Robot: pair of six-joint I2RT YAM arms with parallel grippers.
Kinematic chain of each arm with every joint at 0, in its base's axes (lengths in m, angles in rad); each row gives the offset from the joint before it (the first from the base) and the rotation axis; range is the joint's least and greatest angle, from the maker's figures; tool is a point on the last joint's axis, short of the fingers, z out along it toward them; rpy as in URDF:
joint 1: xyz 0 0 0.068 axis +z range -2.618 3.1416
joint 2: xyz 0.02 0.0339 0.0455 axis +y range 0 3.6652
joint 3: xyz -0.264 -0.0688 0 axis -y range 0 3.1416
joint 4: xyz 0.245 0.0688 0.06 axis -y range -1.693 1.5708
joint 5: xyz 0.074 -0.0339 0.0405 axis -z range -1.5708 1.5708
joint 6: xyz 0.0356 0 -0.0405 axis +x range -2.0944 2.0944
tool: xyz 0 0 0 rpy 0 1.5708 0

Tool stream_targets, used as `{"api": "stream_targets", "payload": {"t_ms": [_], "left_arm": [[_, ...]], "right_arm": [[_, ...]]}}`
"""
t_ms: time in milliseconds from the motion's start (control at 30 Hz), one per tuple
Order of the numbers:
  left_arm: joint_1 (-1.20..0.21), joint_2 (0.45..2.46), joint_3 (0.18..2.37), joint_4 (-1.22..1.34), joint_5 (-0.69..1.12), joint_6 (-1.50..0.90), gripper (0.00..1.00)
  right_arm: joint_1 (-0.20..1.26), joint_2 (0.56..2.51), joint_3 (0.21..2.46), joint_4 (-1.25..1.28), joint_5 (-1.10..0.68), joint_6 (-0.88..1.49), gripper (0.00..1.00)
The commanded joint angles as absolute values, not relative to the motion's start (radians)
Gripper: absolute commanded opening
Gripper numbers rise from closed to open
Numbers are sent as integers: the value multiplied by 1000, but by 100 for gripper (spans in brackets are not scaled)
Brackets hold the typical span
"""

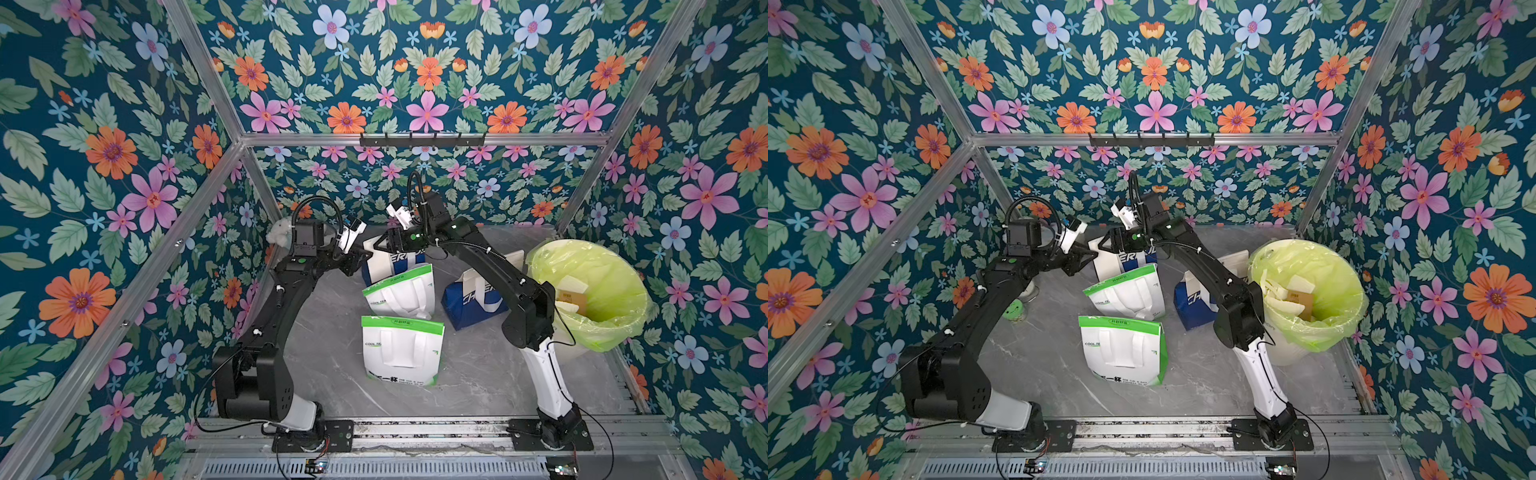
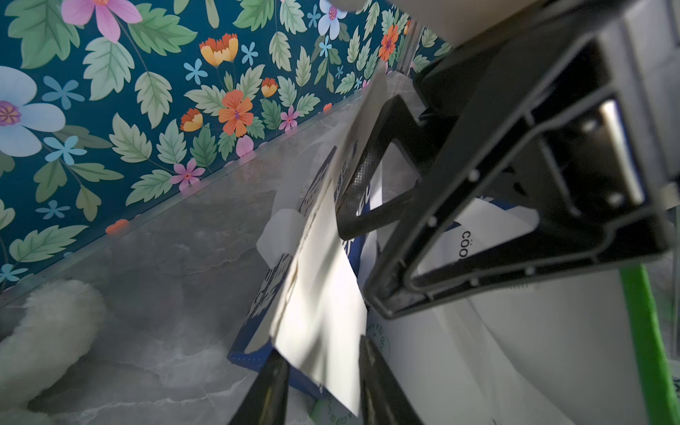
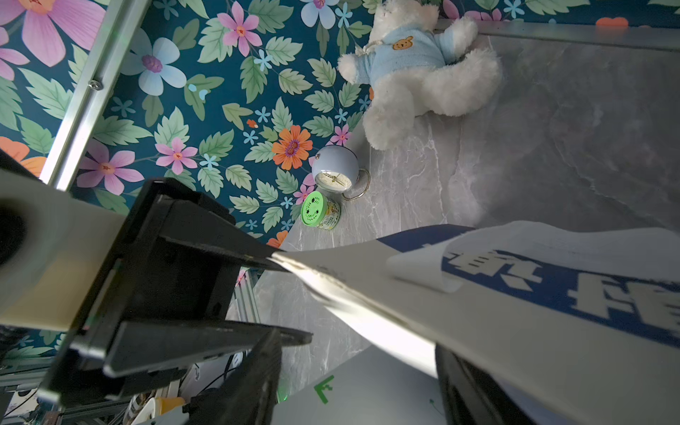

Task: Shred takeout receipts and throw away
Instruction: Tear off the takeout receipt from the takeout bag.

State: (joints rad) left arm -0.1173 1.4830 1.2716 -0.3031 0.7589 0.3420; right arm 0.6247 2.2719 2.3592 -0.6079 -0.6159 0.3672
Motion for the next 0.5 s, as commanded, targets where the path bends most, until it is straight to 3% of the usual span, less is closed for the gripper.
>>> {"api": "stream_targets", "payload": {"t_ms": [0,467], "left_arm": [[-116,1481,1258,-266,802,324,33],[-117,1468,1165,-155,809,232,32]], "right_arm": [[631,2277,2370,-595,-608,367,65],[669,2369,2541,-652,-625,372,57]]}}
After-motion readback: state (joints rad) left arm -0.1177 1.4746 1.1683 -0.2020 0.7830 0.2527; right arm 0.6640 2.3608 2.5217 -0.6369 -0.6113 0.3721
